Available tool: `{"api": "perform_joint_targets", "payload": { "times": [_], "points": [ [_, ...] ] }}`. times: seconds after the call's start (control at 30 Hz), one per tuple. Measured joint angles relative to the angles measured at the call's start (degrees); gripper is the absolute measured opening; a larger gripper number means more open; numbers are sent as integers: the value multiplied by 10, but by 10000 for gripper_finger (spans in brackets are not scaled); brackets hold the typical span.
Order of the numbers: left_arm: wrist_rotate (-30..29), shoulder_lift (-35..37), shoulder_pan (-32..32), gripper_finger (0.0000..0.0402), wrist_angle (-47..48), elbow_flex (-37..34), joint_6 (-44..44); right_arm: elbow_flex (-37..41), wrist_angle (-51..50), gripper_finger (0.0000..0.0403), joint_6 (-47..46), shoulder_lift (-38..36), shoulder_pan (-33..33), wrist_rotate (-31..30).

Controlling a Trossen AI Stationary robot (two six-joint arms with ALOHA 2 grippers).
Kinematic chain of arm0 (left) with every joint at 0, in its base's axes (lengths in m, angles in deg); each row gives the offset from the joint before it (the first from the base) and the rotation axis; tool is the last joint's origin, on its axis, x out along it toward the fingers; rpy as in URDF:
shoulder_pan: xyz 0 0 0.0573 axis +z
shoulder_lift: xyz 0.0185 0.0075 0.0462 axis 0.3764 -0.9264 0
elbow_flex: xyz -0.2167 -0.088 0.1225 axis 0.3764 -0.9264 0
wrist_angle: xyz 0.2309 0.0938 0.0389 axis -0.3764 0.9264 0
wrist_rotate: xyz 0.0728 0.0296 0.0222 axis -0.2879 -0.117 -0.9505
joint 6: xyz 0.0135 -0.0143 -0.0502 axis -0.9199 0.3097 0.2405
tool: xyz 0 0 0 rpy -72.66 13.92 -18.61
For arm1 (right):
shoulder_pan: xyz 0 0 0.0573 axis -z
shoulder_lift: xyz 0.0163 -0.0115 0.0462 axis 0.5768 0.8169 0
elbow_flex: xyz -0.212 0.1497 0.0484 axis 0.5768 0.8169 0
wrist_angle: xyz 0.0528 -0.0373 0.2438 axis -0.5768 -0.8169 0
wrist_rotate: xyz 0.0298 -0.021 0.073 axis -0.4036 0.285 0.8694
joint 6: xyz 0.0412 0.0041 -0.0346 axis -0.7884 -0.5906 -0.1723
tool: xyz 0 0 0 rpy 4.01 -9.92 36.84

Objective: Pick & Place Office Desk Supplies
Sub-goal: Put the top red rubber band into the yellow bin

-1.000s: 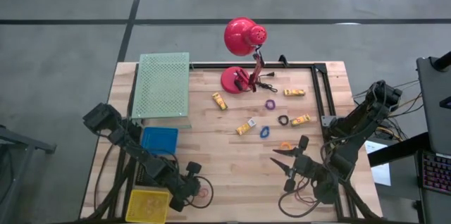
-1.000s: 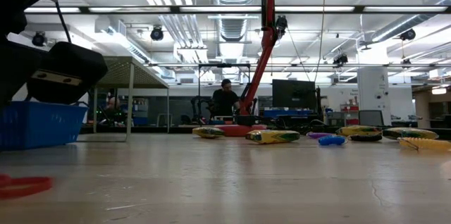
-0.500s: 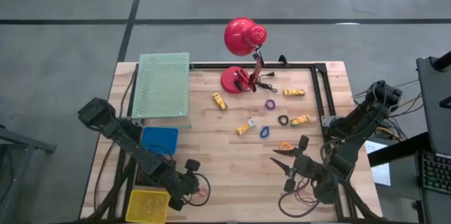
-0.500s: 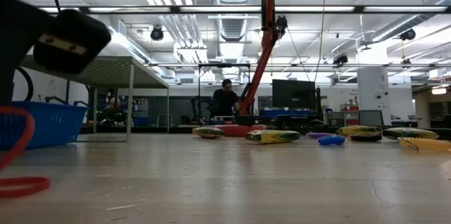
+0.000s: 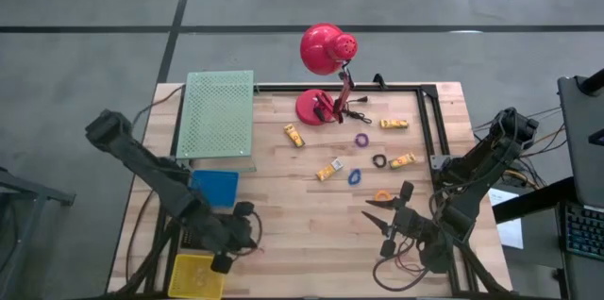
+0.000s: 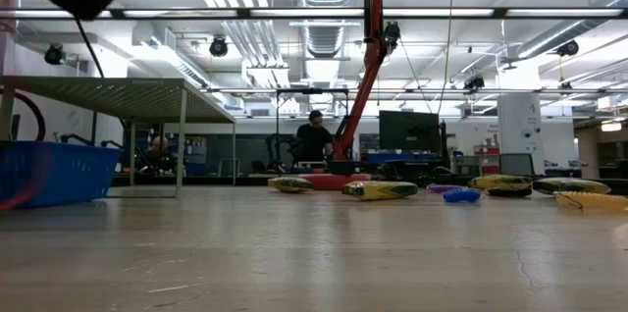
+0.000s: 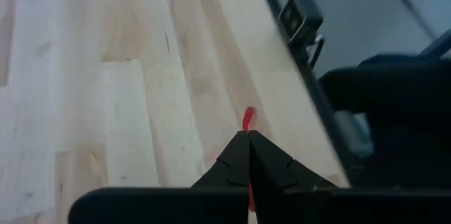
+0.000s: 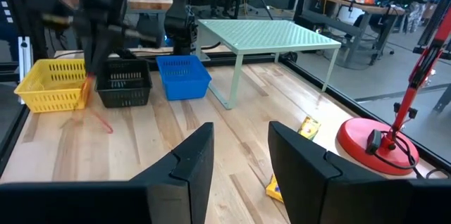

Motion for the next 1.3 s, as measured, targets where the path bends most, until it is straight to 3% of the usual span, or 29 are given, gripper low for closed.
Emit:
{"api": "perform_joint_targets", "payload": {
  "times": [0.47, 0.67, 0.97, 1.3],
  "points": [
    [61, 152, -14, 4, 18, 0, 73, 0, 0, 119, 0, 0, 0, 0],
    [64, 155, -59, 4, 22, 0, 136, 0, 0, 120, 0, 0, 0, 0],
    [12, 155, -120, 5, 64, 0, 291, 0, 0, 132, 0, 0, 0, 0],
    [-5, 155, -192, 5, 109, 0, 466, 0, 0, 122, 0, 0, 0, 0]
  ]
}}
